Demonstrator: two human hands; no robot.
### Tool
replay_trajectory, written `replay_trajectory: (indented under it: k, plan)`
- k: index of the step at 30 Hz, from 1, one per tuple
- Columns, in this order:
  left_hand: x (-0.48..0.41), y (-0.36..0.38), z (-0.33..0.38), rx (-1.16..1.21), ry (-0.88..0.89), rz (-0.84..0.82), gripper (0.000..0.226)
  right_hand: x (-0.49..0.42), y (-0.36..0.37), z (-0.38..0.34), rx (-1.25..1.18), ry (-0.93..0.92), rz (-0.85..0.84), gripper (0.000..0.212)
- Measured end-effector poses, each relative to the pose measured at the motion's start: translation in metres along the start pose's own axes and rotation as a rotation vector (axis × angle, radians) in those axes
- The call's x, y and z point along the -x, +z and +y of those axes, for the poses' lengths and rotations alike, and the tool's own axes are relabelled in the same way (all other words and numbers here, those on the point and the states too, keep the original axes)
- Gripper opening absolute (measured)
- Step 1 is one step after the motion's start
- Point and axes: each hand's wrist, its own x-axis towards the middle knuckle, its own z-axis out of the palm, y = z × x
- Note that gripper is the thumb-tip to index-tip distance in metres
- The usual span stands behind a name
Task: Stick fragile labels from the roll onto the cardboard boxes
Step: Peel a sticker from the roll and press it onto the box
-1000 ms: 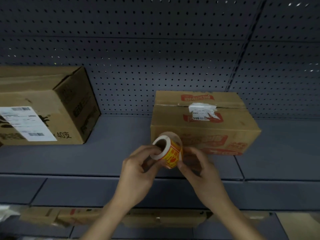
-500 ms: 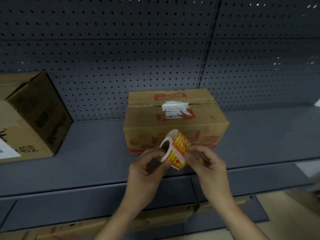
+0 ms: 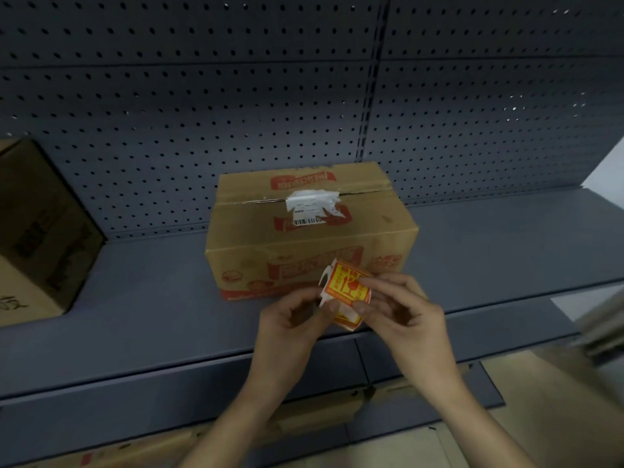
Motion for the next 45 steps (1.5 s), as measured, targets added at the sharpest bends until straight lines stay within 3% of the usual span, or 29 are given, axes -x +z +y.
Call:
replay_trajectory:
  k: [4,13,18,22,26,31,39,45]
  plan:
    - [-0.002,0.007,0.001,-0.001,-0.008,-0.018,0.015,0.000,-0.014,0.003,0.143,-0.049,0.006,0.027]
    - [-0.002,0.022,0.006,-0.027,0.049,-0.075,0.011,-0.005,-0.026,-0.008,0.595,-0.427,-0.013,0.020]
    - [-0.003,0.022,-0.001,-0.206,0.105,-0.061,0.026,-0.007,-0.027,-0.011,0.653,-0.377,-0.065,0.020]
    - [-0.003,0.021,-0.004,-0.366,0.199,-0.044,0.021,-0.006,-0.030,-0.013,0.668,-0.381,-0.087,0.022]
    - [-0.005,0.021,-0.003,-0.522,0.377,-0.021,0.035,-0.006,-0.030,-0.015,0.687,-0.405,-0.086,0.024]
    - [-0.007,0.020,-0.005,-0.603,0.526,0.012,0.032,-0.006,-0.029,-0.014,0.713,-0.452,-0.081,0.022]
    - [-0.010,0.019,-0.006,-0.604,0.516,0.050,0.029,-0.003,-0.024,-0.014,0.730,-0.480,0.008,0.010]
    - [-0.011,0.023,-0.005,-0.601,0.502,0.039,0.020,-0.004,-0.020,-0.016,0.654,-0.375,0.033,0.010]
